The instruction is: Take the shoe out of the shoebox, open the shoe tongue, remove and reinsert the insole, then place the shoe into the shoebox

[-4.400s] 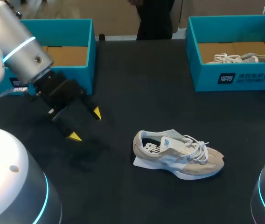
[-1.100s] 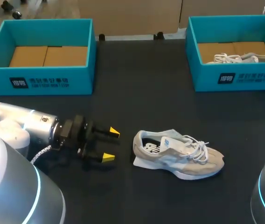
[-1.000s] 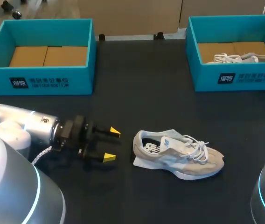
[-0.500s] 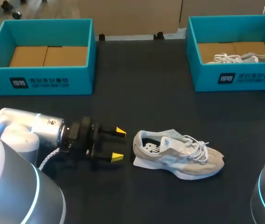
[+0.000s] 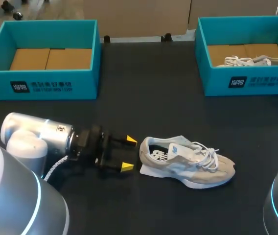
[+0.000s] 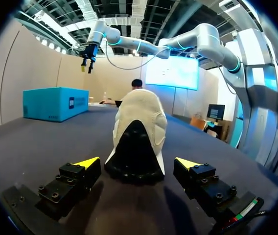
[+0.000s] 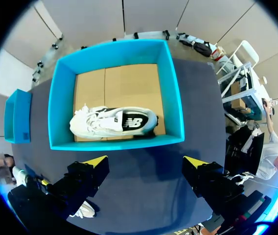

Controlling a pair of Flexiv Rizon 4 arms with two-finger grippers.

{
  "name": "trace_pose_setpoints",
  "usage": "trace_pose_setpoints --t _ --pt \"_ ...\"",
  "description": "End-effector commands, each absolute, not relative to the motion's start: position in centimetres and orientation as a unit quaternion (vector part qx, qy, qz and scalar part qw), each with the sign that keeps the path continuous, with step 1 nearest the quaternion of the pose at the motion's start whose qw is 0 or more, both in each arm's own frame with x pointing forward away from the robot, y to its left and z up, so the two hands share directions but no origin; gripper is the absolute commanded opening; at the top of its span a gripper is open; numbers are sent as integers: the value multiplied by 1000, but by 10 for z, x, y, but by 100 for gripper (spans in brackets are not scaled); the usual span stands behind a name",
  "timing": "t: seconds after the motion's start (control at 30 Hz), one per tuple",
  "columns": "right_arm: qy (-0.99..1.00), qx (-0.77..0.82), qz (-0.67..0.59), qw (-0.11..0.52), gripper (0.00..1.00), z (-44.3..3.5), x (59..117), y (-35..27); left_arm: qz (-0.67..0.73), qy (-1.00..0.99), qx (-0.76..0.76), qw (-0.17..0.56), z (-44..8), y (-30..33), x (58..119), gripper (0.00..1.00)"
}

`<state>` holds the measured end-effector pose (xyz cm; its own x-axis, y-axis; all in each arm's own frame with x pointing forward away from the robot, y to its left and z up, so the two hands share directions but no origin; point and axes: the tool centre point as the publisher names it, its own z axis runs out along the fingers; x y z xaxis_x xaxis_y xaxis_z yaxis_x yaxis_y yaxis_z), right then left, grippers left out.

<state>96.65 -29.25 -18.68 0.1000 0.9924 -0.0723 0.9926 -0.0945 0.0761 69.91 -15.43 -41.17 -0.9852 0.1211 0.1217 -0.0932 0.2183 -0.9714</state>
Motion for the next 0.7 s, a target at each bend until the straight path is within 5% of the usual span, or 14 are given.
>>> trace_pose_setpoints --t 0.03,0.7 --pt "670 740 -1 53 100 -187 966 -292 627 -774 -7 89 -416 -161 701 100" --pt "670 740 -1 53 100 -187 966 -292 622 -777 -20 98 -422 -191 700 100"
